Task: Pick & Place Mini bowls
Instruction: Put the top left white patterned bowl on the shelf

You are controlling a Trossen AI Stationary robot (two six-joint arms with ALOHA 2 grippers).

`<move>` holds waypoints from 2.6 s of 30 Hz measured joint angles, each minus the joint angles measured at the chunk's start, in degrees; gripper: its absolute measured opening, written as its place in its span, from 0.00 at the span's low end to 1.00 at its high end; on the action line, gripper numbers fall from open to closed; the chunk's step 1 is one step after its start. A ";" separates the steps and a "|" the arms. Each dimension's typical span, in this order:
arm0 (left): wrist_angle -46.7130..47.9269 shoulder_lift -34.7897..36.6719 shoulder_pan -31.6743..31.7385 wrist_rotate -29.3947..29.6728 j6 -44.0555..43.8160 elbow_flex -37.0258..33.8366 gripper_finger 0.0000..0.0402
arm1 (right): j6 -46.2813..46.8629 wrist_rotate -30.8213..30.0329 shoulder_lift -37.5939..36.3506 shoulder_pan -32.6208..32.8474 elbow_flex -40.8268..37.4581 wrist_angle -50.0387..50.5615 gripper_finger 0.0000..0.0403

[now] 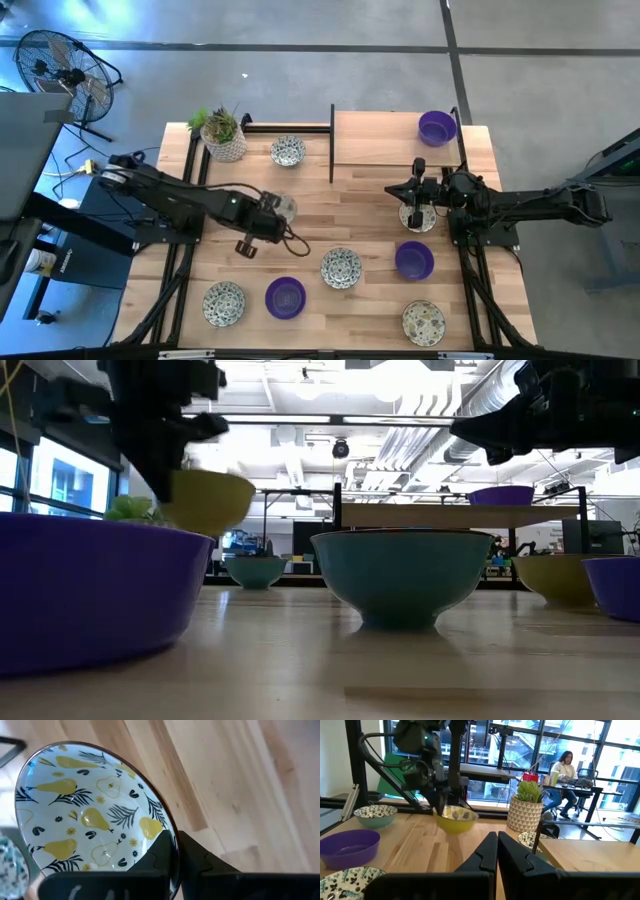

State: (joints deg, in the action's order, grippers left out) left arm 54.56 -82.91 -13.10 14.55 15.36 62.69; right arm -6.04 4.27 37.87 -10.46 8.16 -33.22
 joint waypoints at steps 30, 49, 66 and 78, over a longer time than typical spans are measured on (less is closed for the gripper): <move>-29.22 -17.43 8.37 -5.12 24.03 4.71 0.10 | 0.22 -0.44 0.43 0.02 0.02 -0.27 0.00; -29.11 -21.73 10.14 -4.73 25.06 4.79 0.03 | 0.04 -0.44 0.44 0.01 0.02 -0.25 0.00; -21.03 -22.37 10.11 -5.22 25.04 11.92 0.27 | 0.06 -0.72 0.42 0.02 0.00 -0.21 0.00; -18.33 -20.32 10.09 -6.25 26.20 12.49 0.07 | 1.25 -0.78 0.42 0.02 0.00 -0.49 0.00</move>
State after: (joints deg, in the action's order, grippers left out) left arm 36.23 -103.22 -3.01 8.30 41.56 75.18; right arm -4.79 3.49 38.28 -10.44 8.16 -33.71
